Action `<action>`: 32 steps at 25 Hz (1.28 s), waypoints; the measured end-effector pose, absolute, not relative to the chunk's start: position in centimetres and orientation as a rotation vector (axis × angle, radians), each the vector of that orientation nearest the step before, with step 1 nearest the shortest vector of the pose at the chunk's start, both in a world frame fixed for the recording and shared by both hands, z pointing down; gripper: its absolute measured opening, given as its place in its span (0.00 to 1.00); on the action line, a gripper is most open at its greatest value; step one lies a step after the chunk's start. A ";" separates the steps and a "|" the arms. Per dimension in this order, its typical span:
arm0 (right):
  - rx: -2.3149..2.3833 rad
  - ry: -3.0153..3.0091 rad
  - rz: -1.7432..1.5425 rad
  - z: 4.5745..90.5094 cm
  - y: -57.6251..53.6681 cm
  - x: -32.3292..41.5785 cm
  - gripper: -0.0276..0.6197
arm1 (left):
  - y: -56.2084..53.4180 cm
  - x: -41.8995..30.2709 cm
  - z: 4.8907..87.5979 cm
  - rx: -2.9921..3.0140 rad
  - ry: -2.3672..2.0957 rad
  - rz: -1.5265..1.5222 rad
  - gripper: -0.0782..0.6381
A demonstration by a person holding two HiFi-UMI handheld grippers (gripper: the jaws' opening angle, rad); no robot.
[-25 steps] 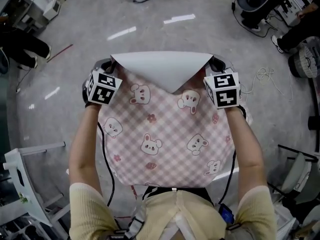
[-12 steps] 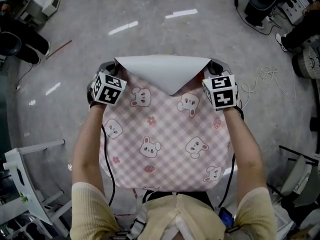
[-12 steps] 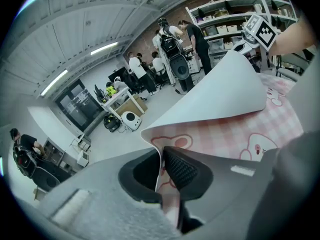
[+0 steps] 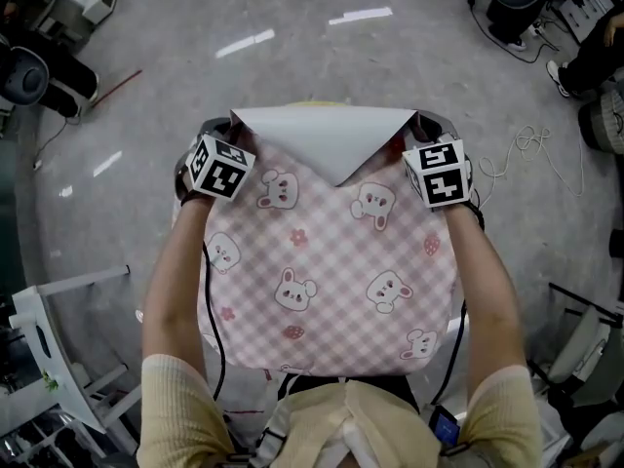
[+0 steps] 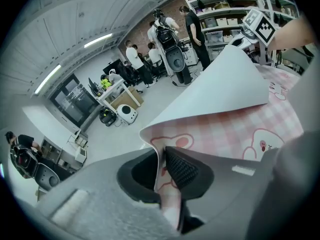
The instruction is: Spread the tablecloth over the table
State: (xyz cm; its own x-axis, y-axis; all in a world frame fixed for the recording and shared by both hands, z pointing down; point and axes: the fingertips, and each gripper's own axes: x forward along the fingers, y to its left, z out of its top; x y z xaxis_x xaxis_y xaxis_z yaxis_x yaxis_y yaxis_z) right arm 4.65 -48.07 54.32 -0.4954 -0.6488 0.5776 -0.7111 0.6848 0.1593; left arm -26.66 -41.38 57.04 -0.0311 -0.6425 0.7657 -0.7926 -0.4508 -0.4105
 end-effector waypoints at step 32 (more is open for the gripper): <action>1.226 -2.276 0.147 53.0 -50.6 6.9 0.23 | -42.8 -28.4 55.3 1.983 -1.773 1.414 0.30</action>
State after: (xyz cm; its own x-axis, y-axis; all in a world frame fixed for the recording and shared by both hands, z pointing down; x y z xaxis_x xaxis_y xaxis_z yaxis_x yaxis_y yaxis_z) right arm 6.91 -50.65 53.05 -0.4364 -0.7406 0.5110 -0.8001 0.5792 0.1561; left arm -28.38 -42.77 55.29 -0.1284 -0.7112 0.6912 -0.8320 -0.3021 -0.4654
